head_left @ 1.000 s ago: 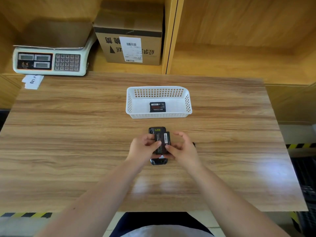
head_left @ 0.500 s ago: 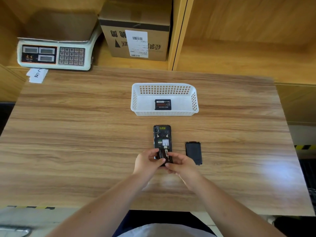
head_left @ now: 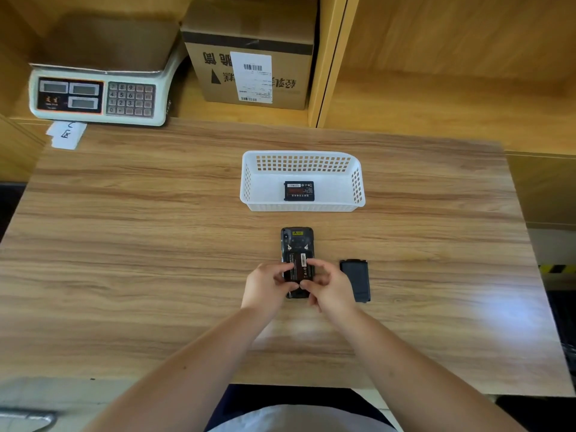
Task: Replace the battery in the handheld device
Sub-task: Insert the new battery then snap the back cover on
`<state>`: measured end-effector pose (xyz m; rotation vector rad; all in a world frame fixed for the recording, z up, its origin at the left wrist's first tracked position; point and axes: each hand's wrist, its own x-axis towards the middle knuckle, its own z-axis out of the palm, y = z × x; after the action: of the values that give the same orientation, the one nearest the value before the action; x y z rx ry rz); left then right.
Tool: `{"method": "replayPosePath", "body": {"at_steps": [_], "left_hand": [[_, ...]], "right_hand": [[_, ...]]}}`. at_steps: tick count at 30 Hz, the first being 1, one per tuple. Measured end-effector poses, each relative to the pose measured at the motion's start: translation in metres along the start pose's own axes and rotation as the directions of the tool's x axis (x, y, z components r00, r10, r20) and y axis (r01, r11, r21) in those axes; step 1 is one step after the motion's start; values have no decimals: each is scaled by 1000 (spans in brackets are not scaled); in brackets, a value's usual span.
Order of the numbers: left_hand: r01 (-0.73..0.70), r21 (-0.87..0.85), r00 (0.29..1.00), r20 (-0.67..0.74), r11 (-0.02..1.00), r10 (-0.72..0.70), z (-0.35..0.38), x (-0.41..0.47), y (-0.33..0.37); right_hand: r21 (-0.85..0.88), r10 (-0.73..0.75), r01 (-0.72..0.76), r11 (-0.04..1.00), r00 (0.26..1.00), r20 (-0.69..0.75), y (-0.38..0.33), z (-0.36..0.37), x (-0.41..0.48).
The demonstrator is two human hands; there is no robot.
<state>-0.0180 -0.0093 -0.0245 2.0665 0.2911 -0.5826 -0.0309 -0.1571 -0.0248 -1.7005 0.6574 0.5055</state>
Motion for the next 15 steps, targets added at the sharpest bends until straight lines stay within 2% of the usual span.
{"method": "replayPosePath", "body": {"at_steps": [5,9,15], "left_hand": [[12,-4,1000,-9,1000,-12,-1,6,-3],[73,-38,997,30,997,-72,-2,13,-4],[106,-35,993,49,994,-105,-3,21,-4]], "right_hand": [[-203,-31,22,979,999,-41,5,-3,9],[-343,-34,41,938,999,27,3,-5,16],[-343,14,-12,939,1000,1,-2,-6,19]]}}
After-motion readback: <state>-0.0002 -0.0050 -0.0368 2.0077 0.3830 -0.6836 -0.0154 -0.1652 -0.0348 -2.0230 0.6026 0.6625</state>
